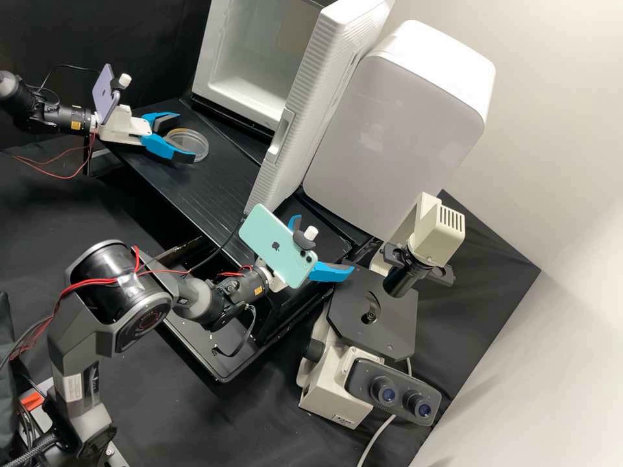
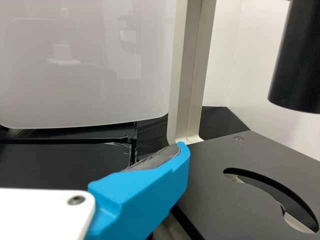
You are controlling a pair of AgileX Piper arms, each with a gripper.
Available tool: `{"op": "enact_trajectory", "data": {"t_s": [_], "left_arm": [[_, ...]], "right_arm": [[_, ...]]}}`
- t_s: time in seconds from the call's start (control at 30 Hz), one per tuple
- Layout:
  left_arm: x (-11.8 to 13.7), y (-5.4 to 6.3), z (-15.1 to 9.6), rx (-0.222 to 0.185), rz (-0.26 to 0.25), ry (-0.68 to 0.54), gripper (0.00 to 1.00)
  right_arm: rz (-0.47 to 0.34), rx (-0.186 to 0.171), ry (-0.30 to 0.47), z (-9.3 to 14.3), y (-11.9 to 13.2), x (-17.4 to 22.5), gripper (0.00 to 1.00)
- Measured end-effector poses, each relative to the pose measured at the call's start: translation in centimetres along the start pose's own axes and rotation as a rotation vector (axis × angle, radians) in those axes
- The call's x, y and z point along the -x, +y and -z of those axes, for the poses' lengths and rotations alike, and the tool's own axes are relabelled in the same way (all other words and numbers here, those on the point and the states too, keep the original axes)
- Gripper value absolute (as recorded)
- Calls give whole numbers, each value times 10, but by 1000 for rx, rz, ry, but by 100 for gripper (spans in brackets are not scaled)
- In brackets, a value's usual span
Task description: Place the petri dish in the incubator
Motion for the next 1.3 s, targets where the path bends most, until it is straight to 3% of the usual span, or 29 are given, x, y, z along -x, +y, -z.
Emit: {"op": "enact_trajectory", "data": {"t_s": [0.5, 0.93, 1.3], "left_arm": [[19, -1, -12, -8, 11, 13, 100], [-7, -3, -1, -24, 44, -16, 100], [-12, -2, 0, 44, 37, -36, 100]], "right_arm": [[0, 0, 0, 0, 0, 0, 100], [0, 0, 0, 0, 0, 0, 100], [0, 0, 0, 0, 0, 0, 100]]}}
